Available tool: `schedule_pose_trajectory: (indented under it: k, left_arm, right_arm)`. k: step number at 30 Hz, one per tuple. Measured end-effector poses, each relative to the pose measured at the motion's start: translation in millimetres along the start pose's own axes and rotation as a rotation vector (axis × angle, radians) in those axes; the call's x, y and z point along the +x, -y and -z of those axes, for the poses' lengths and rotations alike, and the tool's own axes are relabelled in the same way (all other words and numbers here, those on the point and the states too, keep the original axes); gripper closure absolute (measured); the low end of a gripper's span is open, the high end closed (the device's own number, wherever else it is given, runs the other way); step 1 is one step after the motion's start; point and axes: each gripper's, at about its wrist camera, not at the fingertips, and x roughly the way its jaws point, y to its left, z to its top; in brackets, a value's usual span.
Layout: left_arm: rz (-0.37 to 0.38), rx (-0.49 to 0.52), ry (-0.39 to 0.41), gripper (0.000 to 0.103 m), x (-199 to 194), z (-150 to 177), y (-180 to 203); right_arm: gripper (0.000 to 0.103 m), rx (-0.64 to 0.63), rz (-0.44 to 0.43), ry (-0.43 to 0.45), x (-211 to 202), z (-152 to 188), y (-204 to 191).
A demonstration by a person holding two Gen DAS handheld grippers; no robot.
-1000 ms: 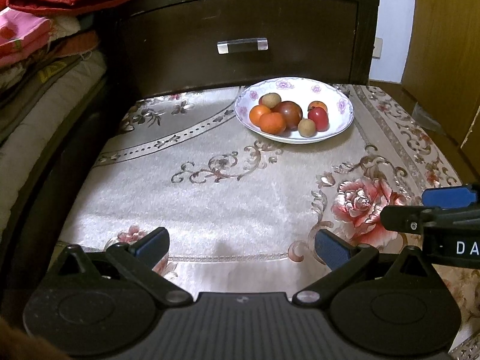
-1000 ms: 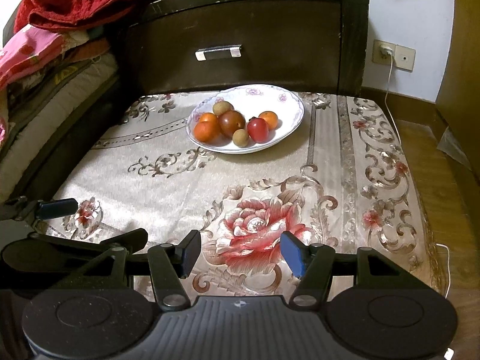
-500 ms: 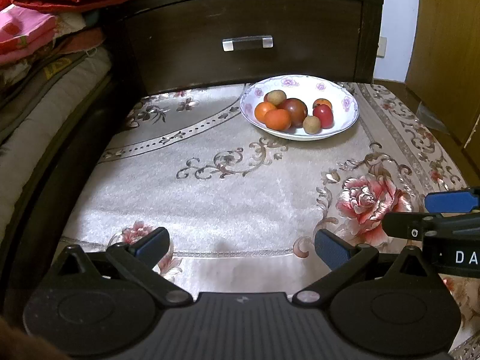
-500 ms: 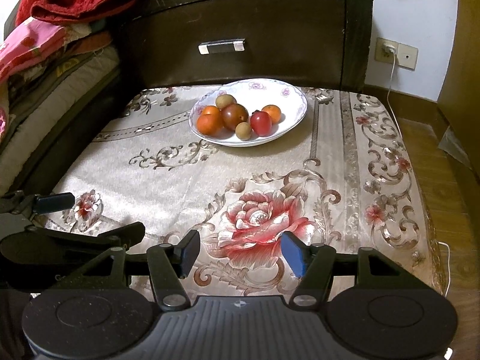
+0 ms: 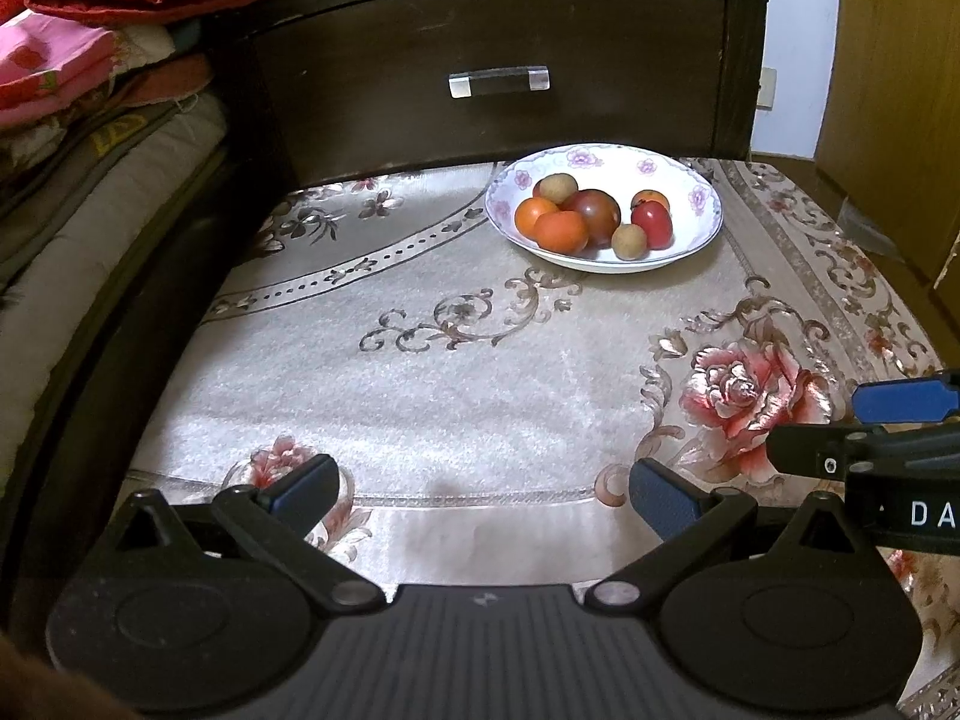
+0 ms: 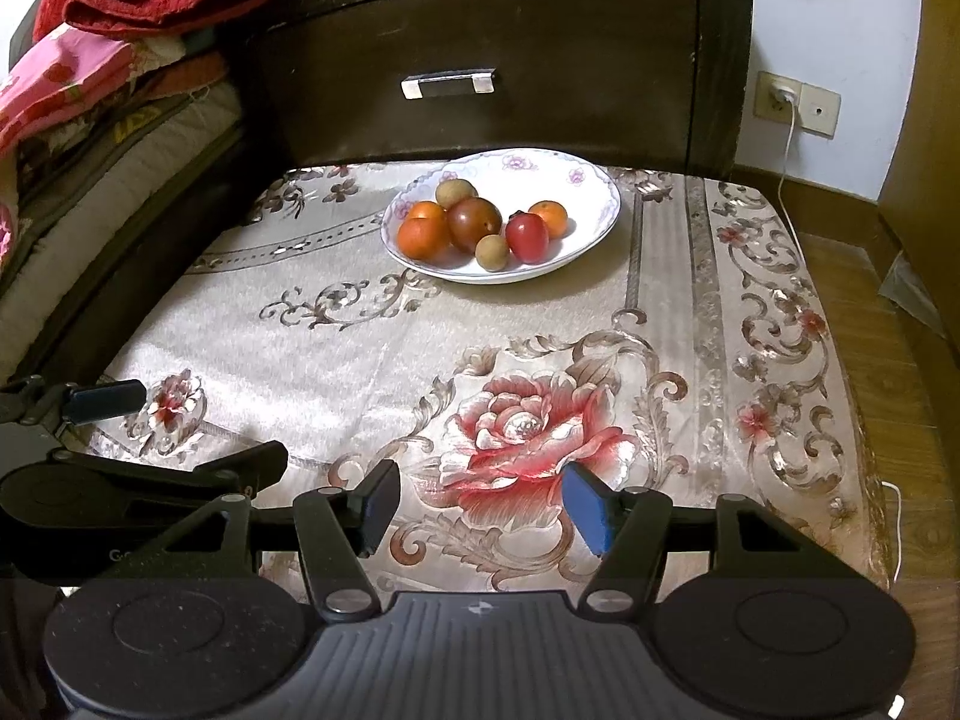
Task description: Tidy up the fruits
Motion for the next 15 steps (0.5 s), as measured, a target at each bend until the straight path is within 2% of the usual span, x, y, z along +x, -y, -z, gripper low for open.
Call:
schedule_pose_trajectory:
  k: [15]
  left_arm:
    - [-0.007,0.01,-0.007,0.0,1.3,2.7,0.7]
  right_arm:
    - [0.045,-0.006,-0.001,-0.016,3.8,2.1,-0.4]
